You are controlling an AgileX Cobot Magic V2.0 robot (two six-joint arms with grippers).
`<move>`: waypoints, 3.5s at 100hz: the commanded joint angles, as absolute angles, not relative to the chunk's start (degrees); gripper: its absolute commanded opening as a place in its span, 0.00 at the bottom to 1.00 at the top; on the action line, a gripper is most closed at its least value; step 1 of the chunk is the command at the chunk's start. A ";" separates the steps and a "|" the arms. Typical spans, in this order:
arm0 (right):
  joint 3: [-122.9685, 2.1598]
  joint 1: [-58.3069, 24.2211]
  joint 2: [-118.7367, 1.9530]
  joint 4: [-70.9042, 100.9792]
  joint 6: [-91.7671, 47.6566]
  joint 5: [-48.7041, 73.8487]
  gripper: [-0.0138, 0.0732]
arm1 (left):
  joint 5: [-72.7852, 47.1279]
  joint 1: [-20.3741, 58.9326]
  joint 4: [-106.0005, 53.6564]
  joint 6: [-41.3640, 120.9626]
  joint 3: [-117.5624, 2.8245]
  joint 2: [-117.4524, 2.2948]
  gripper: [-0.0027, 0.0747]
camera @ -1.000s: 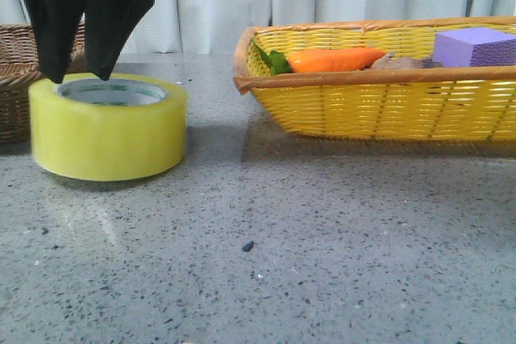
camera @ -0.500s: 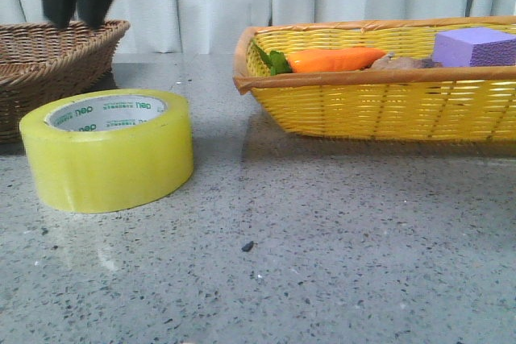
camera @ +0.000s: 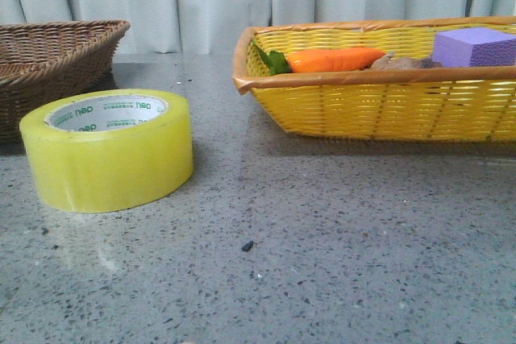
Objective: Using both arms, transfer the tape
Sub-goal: 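Lift the tape roll and carry it toward the brown basket, set on table, then grasp the tape roll on the table with the left gripper, then lift the tape roll with the left gripper and drop it into the brown basket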
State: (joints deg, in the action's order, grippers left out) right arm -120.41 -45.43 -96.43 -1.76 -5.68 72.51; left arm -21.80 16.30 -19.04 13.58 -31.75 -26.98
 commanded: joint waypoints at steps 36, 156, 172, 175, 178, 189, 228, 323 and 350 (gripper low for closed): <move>-122.15 -45.15 -79.59 -12.26 -1.91 75.05 0.07 | -9.26 35.30 -21.88 14.92 -34.19 -40.68 0.56; -95.54 -45.15 -56.75 -18.19 5.18 70.89 0.07 | -29.76 42.30 -17.45 14.92 -54.74 -79.73 0.43; -95.54 -45.15 -56.75 -18.19 5.18 70.89 0.07 | -29.86 42.30 -17.45 14.92 -54.74 -79.73 0.31; -95.54 -45.15 -56.75 -18.19 5.18 70.89 0.07 | -29.99 42.30 -17.45 14.92 -54.74 -79.73 0.28; -95.54 -45.15 -56.75 -18.19 5.18 70.89 0.07 | -30.09 42.30 -17.45 14.92 -54.74 -79.73 0.25; -95.54 -45.15 -56.75 -18.19 5.18 70.99 0.07 | -30.48 42.30 -17.45 14.92 -54.74 -79.73 0.18; -95.54 -45.15 -56.75 -18.19 5.18 71.23 0.07 | -37.85 42.18 -16.21 14.92 -60.91 -79.54 0.09; -95.54 -45.15 -56.75 -18.19 5.18 69.93 0.07 | -44.43 10.57 -4.73 14.92 -76.57 -76.68 0.09; -95.54 -45.15 -56.75 -18.19 5.18 69.93 0.07 | -41.99 9.37 -5.20 14.92 -76.57 -85.01 0.09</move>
State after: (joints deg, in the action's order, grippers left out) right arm -94.60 -45.43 -57.37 -16.38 5.24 73.44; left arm -47.88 9.48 -4.38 14.97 -74.41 -85.14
